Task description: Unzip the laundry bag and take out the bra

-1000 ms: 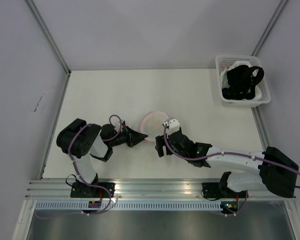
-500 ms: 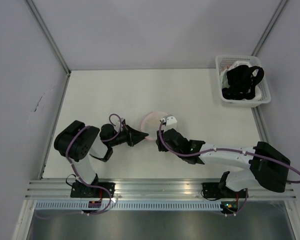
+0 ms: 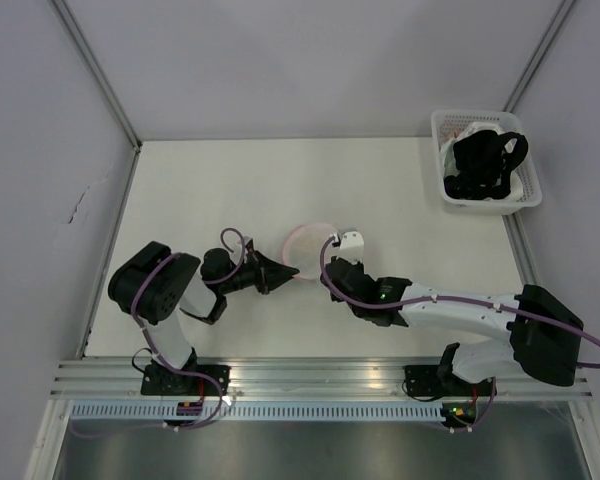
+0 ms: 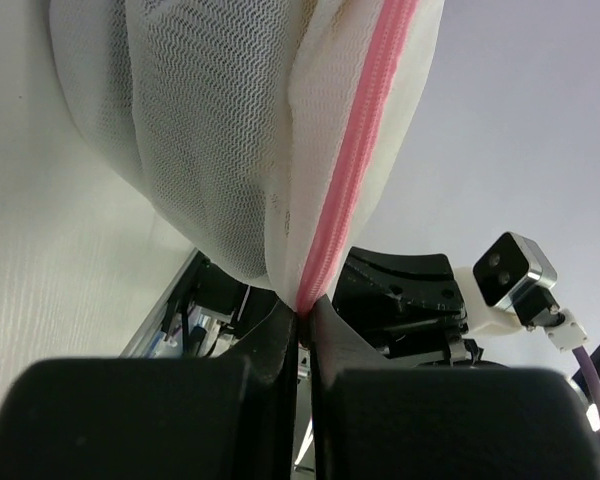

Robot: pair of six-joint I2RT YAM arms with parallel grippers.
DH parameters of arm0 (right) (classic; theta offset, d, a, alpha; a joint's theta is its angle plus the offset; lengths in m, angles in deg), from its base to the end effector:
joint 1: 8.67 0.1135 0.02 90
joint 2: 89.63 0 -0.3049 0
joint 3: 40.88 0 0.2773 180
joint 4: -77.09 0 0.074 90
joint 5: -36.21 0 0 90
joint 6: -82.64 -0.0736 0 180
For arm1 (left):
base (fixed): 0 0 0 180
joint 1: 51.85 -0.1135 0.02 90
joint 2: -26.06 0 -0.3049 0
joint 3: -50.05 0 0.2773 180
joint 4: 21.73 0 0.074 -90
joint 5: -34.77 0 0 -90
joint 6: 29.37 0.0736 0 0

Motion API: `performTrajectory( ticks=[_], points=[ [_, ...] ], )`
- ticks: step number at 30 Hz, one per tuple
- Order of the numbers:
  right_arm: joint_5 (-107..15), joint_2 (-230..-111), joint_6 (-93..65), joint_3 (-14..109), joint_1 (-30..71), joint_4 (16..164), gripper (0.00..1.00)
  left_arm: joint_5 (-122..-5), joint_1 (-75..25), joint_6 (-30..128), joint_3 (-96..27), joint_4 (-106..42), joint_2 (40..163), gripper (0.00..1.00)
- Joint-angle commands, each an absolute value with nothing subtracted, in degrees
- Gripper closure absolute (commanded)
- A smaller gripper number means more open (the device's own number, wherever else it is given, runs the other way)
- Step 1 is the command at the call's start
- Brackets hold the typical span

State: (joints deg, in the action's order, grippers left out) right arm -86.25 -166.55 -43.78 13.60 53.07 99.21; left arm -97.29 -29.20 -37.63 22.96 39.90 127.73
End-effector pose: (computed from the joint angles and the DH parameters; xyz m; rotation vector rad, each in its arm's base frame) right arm 0.1789 0.2493 0.2091 -0.2207 2.2073 0.2768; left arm 0.2401 -0.1536 0.1160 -0.8291 2.1843 -1.9709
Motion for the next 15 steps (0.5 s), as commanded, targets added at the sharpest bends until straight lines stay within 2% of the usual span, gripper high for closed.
performTrajectory(
  ticks=[1,7,11,14,15],
  points=[
    [-98.2,-164.0,-48.8,17.0,52.9,113.3,0.99,-98.8,-28.9,-36.1,23.8,52.2,125.6,0.98],
    [-108.9,-162.3,-52.7,18.8,52.9,123.4,1.00,-102.9,-28.9,-30.4,22.1,43.4,122.0,0.98],
    [-109.3,-163.1,-51.0,20.0,51.0,124.1,1.00,-105.8,-28.9,-24.4,18.8,32.0,117.9,0.98],
    [-111.3,-164.4,-51.9,21.2,49.3,127.1,1.00,-107.4,-29.2,-15.3,14.1,15.3,112.7,0.98],
    [-111.8,-164.5,-52.3,21.5,49.1,128.0,1.00,-107.2,-29.3,-8.2,12.3,3.1,111.1,0.98]
  ],
)
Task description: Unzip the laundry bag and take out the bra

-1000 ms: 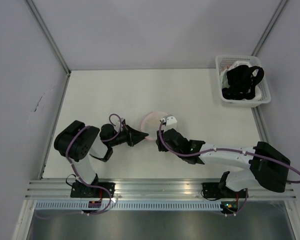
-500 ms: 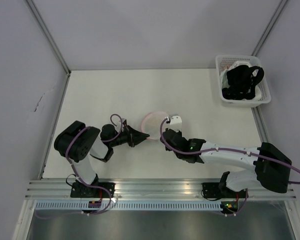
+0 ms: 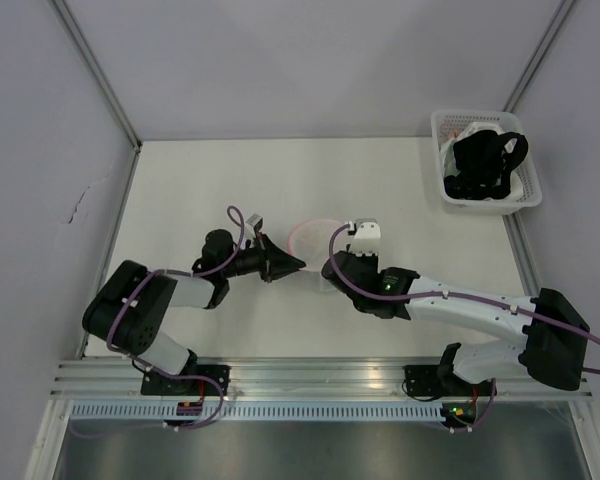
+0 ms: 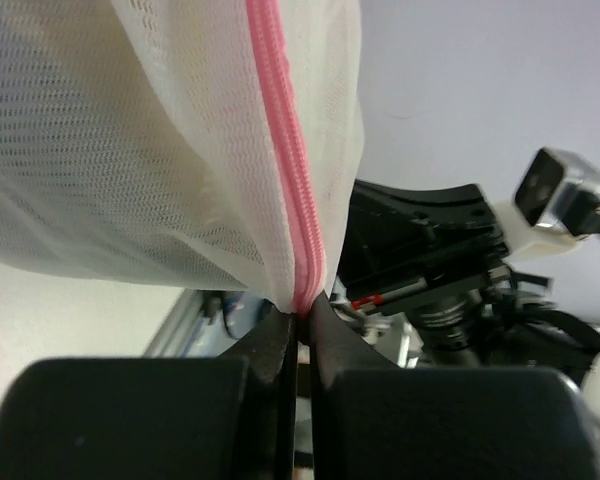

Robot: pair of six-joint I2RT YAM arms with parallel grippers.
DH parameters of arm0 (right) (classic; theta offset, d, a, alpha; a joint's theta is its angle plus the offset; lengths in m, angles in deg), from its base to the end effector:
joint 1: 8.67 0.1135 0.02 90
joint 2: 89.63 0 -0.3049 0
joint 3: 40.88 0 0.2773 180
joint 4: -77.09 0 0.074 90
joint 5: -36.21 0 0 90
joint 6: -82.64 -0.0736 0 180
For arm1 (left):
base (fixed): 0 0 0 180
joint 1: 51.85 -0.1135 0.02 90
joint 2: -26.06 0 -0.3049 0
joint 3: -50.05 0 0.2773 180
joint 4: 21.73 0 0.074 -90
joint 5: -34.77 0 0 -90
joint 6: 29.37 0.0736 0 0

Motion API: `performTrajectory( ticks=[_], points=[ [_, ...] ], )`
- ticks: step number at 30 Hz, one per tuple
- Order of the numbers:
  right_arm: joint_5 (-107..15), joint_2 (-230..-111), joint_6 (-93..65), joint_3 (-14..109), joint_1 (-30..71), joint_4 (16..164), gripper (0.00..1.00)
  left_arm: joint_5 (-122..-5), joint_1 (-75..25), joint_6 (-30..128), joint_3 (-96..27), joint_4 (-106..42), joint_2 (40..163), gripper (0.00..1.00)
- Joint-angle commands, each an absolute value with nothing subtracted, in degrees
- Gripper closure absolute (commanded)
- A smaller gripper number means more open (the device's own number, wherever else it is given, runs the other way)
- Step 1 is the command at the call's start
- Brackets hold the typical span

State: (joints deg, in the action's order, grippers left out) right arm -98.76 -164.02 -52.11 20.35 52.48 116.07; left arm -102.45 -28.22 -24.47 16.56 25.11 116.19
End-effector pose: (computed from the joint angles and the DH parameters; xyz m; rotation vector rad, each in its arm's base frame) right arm 0.1832 0.2248 0.2445 -0.0046 2.1639 0.0521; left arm 0.2489 -0.1679 0.1657 -0.4046 2.1771 -1.9514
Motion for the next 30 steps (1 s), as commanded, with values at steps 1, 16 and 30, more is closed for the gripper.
performTrajectory(
  ticks=[1,16,30],
  points=[
    [-112.1,-164.4,-52.5,21.5,48.6,129.1,0.99,-106.6,-29.5,-4.4,8.7,-2.9,108.7,0.98],
    [-110.2,-159.5,-49.0,18.6,45.4,128.3,1.00,-108.6,-35.9,12.6,-3.4,-22.9,114.6,0.98],
    [-101.3,-156.6,-45.0,15.5,45.1,123.3,1.00,-108.7,-39.1,10.7,-12.8,-19.6,125.5,0.57]
  ],
)
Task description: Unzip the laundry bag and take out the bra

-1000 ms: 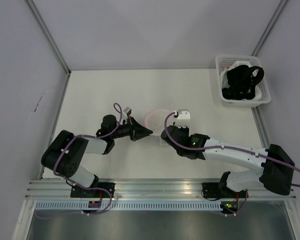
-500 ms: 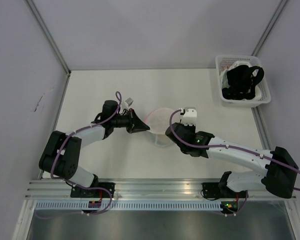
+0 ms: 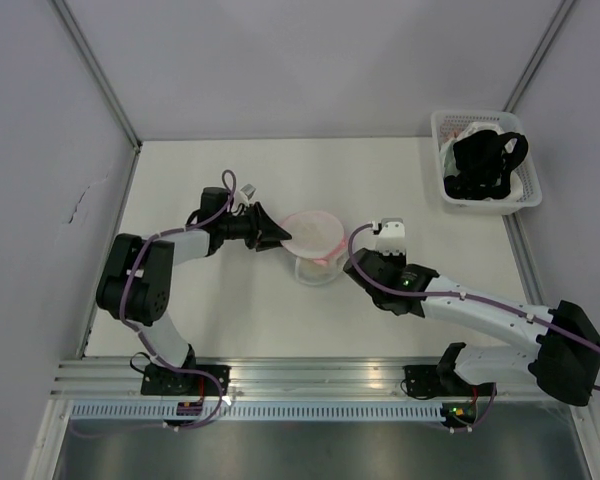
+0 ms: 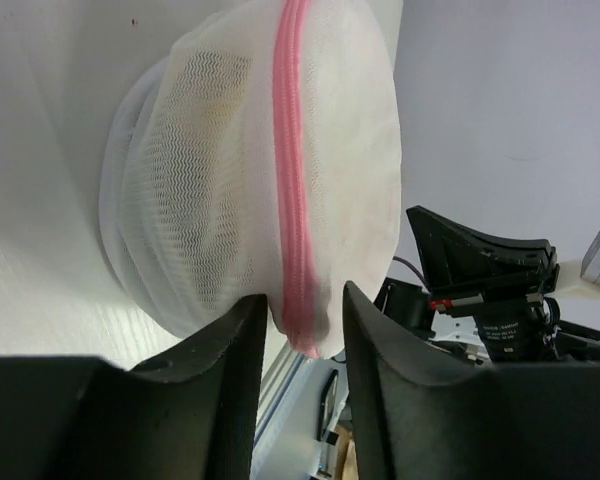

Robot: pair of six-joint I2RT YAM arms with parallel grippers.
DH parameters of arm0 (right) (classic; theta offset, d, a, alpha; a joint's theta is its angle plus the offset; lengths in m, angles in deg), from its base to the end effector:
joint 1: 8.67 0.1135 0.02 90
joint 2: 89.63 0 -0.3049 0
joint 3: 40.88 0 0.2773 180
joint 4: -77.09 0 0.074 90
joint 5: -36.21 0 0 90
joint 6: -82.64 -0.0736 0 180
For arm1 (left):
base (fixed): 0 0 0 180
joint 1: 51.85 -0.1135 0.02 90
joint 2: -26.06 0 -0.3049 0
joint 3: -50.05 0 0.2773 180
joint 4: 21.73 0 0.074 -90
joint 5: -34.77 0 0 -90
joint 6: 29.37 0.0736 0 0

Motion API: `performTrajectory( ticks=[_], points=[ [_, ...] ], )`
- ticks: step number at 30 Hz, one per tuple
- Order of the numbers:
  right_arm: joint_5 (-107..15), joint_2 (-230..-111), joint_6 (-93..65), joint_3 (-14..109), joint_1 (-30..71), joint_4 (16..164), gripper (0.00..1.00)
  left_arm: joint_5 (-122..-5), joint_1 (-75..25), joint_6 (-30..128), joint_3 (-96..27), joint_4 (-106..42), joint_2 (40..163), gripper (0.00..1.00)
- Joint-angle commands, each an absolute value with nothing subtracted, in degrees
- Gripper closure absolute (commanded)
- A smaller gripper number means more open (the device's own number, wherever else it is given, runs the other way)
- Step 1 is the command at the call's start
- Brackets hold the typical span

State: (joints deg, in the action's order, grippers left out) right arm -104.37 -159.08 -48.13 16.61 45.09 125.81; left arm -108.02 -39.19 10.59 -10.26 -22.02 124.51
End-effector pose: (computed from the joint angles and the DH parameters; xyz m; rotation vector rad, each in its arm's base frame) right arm 0.1897 0.1627 0.2363 0.0209 2.1705 -0.2768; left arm 0.3538 -0.1395 0.1702 -0.2194 2.4075 -1.5872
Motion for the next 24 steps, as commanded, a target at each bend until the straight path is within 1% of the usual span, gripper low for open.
performTrajectory(
  ticks=[1,2,3,4,6,11,12,13,15,16,17,18,19,21,22,24],
  points=[
    [-100.1,-156.2,-44.4,15.0,45.1,122.6,1.00,-108.6,-39.1,9.8,-12.7,-18.7,124.9,0.45],
    [-98.5,-155.8,-43.5,14.6,45.1,121.6,1.00,-108.5,-39.0,9.6,-12.5,-18.2,124.4,0.23],
    [-95.0,-154.8,-41.3,14.2,45.2,118.8,1.00,-108.2,-39.0,9.5,-11.7,-18.1,123.8,0.03],
    [-93.2,-154.2,-40.3,13.7,45.3,117.3,1.00,-107.6,-39.0,9.3,-11.3,-18.4,123.2,0.00],
    [-86.8,-152.4,-37.4,12.1,45.2,112.1,1.00,-107.2,-39.1,8.7,-9.3,-18.6,120.4,0.00],
    [-78.8,-151.2,-33.2,11.9,45.2,107.3,1.00,-105.8,-38.8,5.0,-2.9,-19.0,109.9,0.00],
    [-78.1,-151.5,-32.8,12.0,45.3,106.3,0.99,-105.3,-38.8,4.4,-0.4,-19.8,105.1,0.00],
    [-77.2,-151.8,-32.6,12.1,45.2,106.1,1.00,-104.4,-38.8,3.7,0.8,-20.7,102.9,0.00],
    [-76.8,-152.3,-32.3,12.4,45.3,105.8,1.00,-103.5,-38.8,3.2,4.3,-25.0,97.5,0.00],
    [-76.6,-152.5,-32.2,12.4,45.2,105.7,1.00,-102.4,-38.7,1.9,5.8,-25.7,91.8,0.00],
    [-76.5,-152.7,-32.3,12.4,45.2,105.7,0.99,-101.5,-38.6,1.3,7.3,-26.9,88.9,0.00],
    [-76.4,-152.9,-32.2,12.4,45.3,105.4,0.98,-100.5,-38.5,0.7,10.0,-30.0,86.0,0.00],
    [-76.3,-153.2,-32.3,12.4,45.2,105.4,0.96,-99.6,-38.3,-0.1,11.3,-31.3,79.9,0.00],
    [-76.3,-153.5,-32.7,12.0,45.3,105.0,0.91,-97.1,-37.7,-4.6,16.2,-32.5,73.9,0.00],
    [-76.2,-153.6,-32.6,11.9,45.3,104.8,0.90,-95.1,-36.4,-8.3,17.8,-32.4,69.0,0.00],
    [-76.7,-153.7,-33.3,11.2,45.2,104.1,0.90,-92.5,-34.5,-11.7,21.1,-32.4,64.5,0.00]
  ],
)
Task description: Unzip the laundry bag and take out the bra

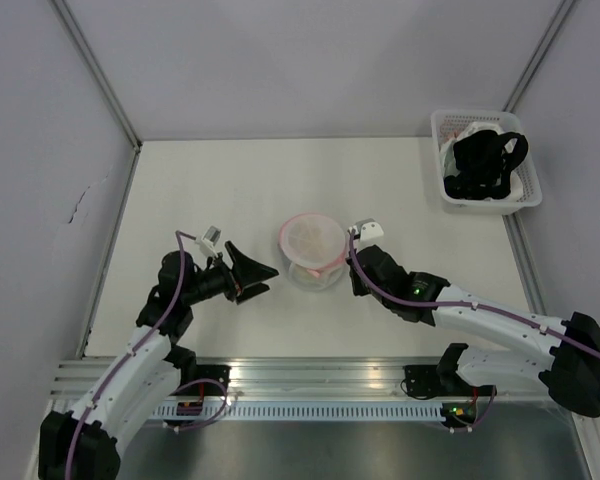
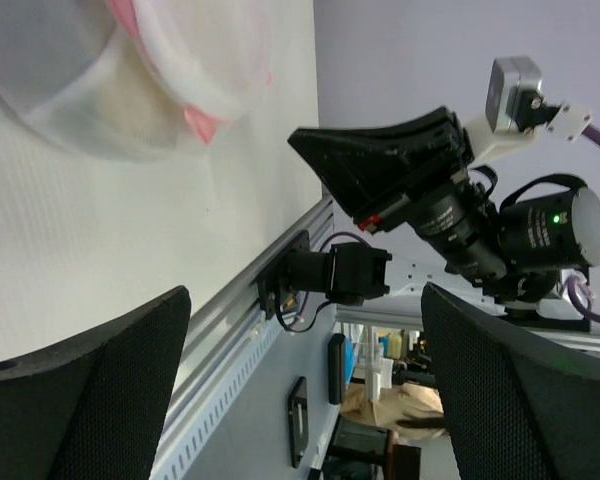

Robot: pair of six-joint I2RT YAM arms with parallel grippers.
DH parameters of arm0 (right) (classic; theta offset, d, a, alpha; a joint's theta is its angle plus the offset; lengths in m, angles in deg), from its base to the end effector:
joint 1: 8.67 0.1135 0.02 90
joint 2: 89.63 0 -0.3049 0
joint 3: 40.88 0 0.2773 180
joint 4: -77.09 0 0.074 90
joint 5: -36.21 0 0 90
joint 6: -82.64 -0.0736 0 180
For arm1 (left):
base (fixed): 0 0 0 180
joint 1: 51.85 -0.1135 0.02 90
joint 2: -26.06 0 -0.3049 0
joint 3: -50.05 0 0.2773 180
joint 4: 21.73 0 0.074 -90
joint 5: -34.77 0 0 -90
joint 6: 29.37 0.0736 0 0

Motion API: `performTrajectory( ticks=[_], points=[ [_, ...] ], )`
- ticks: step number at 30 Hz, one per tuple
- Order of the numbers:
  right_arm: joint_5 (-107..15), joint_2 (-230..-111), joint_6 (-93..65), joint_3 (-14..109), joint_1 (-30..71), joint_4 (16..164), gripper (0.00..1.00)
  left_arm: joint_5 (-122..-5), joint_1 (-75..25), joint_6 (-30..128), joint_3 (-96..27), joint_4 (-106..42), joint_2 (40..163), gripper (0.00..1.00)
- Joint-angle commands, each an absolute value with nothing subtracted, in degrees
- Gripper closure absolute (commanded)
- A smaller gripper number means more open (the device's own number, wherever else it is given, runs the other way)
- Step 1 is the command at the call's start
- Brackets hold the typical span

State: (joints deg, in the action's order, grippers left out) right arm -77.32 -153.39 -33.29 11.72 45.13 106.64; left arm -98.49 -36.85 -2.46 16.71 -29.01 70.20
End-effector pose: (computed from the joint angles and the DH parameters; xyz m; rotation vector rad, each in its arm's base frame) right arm 0.1799 0.1961 0.2410 -0.3284 2.2037 0.2977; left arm 0.1752 -0.0992 0.2343 -0.2987 2.1264 -1.5786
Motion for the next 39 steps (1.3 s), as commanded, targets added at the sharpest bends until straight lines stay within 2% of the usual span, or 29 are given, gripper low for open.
performTrajectory(
  ticks=[1,3,5,6,7,10,19,27,32,33,35,36,39],
  points=[
    [-76.8,-153.6,-33.5,11.0,45.3,103.9,0.88,-89.3,-32.4,-13.9,21.6,-32.3,62.8,0.00],
    [-76.5,-153.4,-34.2,10.6,45.3,103.5,0.77,-85.5,-30.5,-15.3,22.1,-32.3,59.7,0.00],
    [-76.4,-152.8,-34.6,10.3,45.2,103.4,0.73,-80.8,-27.9,-16.4,21.6,-31.2,60.3,0.00],
    [-76.1,-152.6,-34.9,10.2,45.2,103.4,0.65,-77.4,-26.2,-16.9,20.4,-30.8,61.2,0.00],
    [-76.0,-152.3,-35.0,10.1,45.2,103.4,0.63,-75.6,-25.3,-17.3,19.8,-30.0,62.0,0.00],
    [-76.2,-151.2,-35.4,9.9,45.2,103.6,0.61,-66.5,-20.6,-19.3,18.4,-26.6,66.7,0.00],
    [-76.9,-148.9,-35.5,9.8,45.3,105.6,0.57,-50.3,-11.2,-24.9,13.5,-10.6,89.2,0.00],
    [-77.9,-149.0,-35.3,9.7,45.2,105.8,0.57,-47.0,-10.5,-26.3,8.6,-7.9,99.8,0.00],
    [-78.4,-149.4,-35.0,9.9,45.2,105.7,0.57,-49.0,-10.4,-26.1,7.6,-6.0,104.0,0.03],
    [-78.5,-149.5,-34.8,9.8,45.2,105.6,0.57,-49.1,-10.4,-26.1,7.8,-5.6,104.6,0.05],
    [-78.7,-149.8,-34.6,9.6,45.2,105.0,0.57,-49.5,-10.4,-26.0,8.5,-3.0,105.3,0.18],
    [-78.7,-150.1,-34.6,9.5,45.2,104.7,0.57,-50.3,-10.5,-25.9,8.7,-2.2,106.2,0.32],
    [-78.9,-151.8,-34.4,9.5,45.3,104.2,0.59,-50.9,-10.5,-25.8,9.4,0.1,106.8,0.52]
  ],
)
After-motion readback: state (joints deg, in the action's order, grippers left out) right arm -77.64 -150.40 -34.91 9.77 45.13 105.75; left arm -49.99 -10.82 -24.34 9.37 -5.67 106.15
